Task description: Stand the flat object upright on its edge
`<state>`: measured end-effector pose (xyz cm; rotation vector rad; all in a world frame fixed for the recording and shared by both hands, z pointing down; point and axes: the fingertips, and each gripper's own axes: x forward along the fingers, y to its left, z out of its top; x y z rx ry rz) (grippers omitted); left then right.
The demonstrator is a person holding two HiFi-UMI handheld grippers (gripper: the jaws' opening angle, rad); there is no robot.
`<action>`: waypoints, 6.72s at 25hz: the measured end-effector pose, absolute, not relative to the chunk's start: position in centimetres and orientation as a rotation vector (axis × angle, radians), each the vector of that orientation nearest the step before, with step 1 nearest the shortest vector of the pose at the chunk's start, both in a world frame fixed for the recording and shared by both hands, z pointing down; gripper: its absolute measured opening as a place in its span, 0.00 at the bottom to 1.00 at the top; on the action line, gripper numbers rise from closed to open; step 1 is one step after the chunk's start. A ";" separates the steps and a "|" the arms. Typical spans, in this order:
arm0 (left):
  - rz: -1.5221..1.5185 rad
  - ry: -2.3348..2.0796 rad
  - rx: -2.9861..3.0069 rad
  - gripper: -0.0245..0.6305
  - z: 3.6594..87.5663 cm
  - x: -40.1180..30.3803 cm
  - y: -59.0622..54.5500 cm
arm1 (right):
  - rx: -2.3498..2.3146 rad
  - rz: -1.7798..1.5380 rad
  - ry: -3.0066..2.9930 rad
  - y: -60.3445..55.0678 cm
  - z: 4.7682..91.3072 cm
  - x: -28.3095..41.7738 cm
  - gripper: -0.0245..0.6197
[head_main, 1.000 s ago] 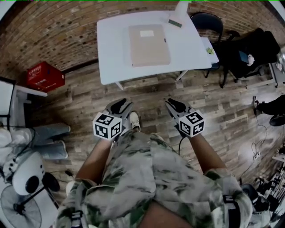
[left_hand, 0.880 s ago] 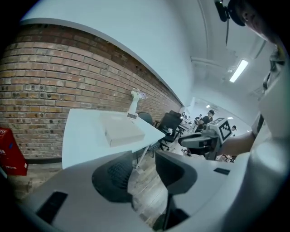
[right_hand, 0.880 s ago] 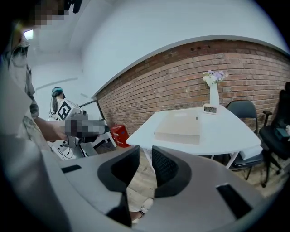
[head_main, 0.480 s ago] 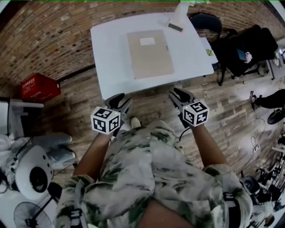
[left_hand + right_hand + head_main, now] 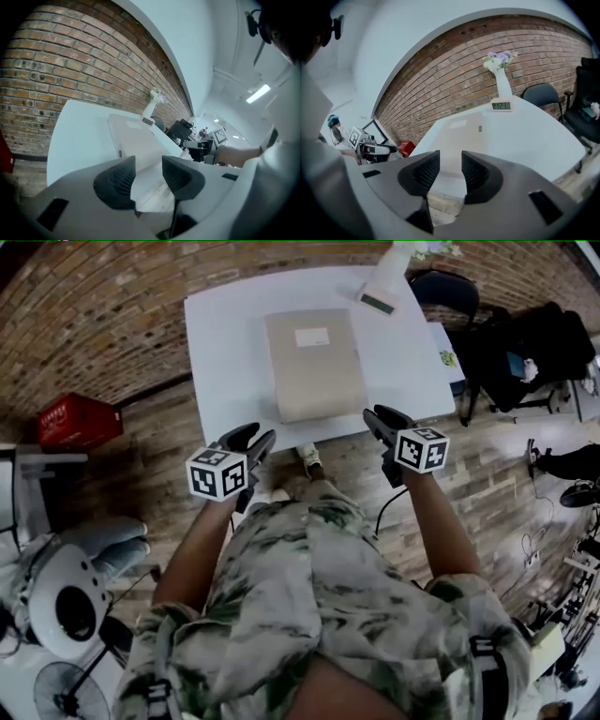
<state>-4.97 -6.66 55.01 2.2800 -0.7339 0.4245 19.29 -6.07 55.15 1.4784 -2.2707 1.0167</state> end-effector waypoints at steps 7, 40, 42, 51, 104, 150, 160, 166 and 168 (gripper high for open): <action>0.453 -0.765 2.186 0.30 57.3 -2.6 -13.0 | 1.367 1.126 -2.240 -14.3 58.4 22.6 0.32; 0.498 -0.698 1.872 0.38 66.4 3.1 -24.2 | 0.967 1.467 -2.141 -24.4 65.2 23.3 0.36; 0.511 -0.706 1.874 0.38 66.4 3.0 -24.2 | 0.969 1.465 -2.134 -24.3 65.1 23.3 0.35; 0.538 -0.730 1.893 0.37 65.6 2.2 -23.3 | 0.945 1.445 -2.109 -23.4 64.2 22.4 0.32; 0.572 -1.239 2.191 0.36 51.5 -11.0 -40.0 | 0.785 0.417 -2.524 -42.5 48.7 8.9 0.28; 0.798 -1.476 2.261 0.36 56.8 -10.7 -59.8 | 1.018 0.034 -2.448 -59.6 54.1 9.2 0.25; 0.803 -1.463 2.281 0.36 57.0 -10.9 -60.8 | 1.034 0.051 -2.450 -60.1 54.4 9.1 0.25; 0.807 -1.465 2.275 0.36 57.1 -10.9 -60.6 | 1.044 0.083 -2.463 -60.2 54.4 9.3 0.28; 0.798 -1.480 2.265 0.36 57.0 -11.1 -60.3 | 1.060 0.099 -2.462 -60.2 54.3 9.3 0.30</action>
